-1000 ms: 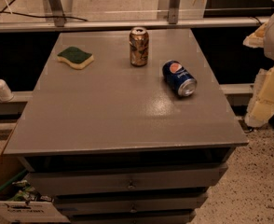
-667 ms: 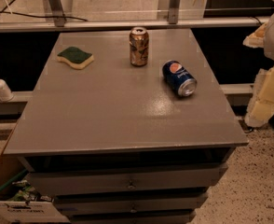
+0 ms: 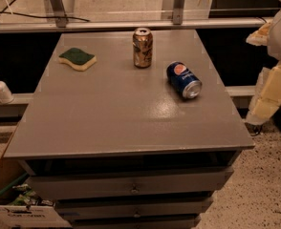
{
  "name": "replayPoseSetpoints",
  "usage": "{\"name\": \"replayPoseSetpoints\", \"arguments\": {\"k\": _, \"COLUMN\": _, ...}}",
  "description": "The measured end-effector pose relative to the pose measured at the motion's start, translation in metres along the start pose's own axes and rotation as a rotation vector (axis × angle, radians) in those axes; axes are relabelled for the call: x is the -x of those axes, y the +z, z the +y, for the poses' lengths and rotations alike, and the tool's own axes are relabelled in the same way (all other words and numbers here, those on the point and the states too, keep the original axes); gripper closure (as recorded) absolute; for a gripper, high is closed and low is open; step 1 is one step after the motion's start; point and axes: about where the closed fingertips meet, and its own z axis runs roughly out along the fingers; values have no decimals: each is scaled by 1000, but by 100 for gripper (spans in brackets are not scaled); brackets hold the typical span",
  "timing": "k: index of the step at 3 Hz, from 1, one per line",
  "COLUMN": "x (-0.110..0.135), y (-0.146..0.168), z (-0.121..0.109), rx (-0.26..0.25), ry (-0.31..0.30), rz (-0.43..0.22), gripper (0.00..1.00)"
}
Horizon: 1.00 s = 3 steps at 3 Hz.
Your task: Pick orange can
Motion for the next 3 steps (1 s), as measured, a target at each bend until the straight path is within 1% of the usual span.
{"name": "replayPoseSetpoints", "arguments": {"k": 1, "x": 10, "y": 35, "z": -42, "rx": -32, "ry": 35, "rz": -134, "gripper": 0}}
{"name": "replayPoseSetpoints", "arguments": {"k": 2, "x": 29, "y": 79, "z": -93, "rx": -64, "ry": 74, "rz": -274, "gripper": 0}}
{"name": "replayPoseSetpoints", "arguments": {"k": 3, "x": 30, "y": 79, "z": -93, "rx": -64, "ry": 74, "rz": -274, "gripper": 0}}
